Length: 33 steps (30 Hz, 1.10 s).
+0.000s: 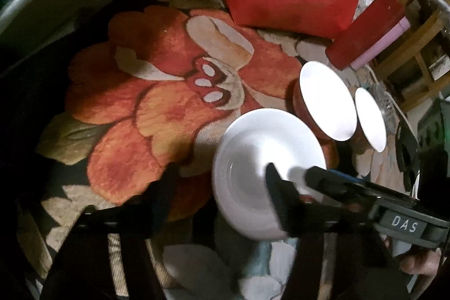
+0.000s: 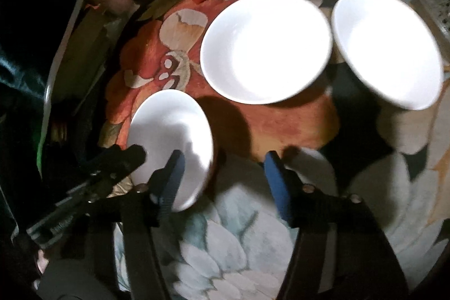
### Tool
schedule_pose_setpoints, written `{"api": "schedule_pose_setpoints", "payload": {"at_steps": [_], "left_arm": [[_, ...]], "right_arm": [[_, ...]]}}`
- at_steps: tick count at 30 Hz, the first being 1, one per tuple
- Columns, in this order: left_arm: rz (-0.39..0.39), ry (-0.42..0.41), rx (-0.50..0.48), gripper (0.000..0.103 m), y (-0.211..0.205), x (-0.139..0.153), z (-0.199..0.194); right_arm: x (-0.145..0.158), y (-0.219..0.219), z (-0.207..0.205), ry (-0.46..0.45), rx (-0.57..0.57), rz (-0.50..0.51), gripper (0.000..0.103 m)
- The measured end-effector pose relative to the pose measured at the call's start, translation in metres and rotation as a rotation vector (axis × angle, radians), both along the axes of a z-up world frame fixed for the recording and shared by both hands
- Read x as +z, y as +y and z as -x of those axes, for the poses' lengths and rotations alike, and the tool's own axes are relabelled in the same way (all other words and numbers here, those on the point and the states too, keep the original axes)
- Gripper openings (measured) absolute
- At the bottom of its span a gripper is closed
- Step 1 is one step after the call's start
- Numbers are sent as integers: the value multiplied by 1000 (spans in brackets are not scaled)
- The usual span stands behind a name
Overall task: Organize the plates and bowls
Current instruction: 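Grip the white bowl's rim with both tools from opposite sides, then lift the white bowl with both tools and carry it toward the plate stack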
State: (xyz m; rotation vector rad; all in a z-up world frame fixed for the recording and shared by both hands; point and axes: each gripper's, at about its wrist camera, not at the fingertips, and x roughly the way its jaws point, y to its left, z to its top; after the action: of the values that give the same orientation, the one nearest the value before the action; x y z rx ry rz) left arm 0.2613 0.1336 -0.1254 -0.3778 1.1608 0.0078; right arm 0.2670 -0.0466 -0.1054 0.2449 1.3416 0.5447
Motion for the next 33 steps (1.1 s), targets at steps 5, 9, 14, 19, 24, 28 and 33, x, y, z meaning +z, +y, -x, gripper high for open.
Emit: {"api": "schedule_pose_setpoints", "payload": {"at_steps": [5, 9, 14, 19, 24, 28, 33], "left_arm": [[27, 93, -6, 6, -2, -21, -11], [-16, 73, -37, 5, -6, -16, -2], [-37, 52, -77, 5, -11, -9, 18], [-52, 20, -126, 5, -26, 7, 42], [-72, -14, -176, 5, -50, 34, 69], [-44, -25, -171, 5, -67, 56, 91], [-8, -54, -200, 5, -94, 81, 111]], "right_arm": [[-20, 19, -5, 69, 7, 14, 11], [-22, 26, 0, 43, 13, 45, 8], [-19, 26, 14, 39, 44, 49, 8], [-7, 12, 37, 45, 51, 59, 9], [14, -15, 62, 39, 37, 69, 9], [33, -34, 80, 30, 47, 88, 9], [63, -65, 103, 14, 17, 104, 9]]}}
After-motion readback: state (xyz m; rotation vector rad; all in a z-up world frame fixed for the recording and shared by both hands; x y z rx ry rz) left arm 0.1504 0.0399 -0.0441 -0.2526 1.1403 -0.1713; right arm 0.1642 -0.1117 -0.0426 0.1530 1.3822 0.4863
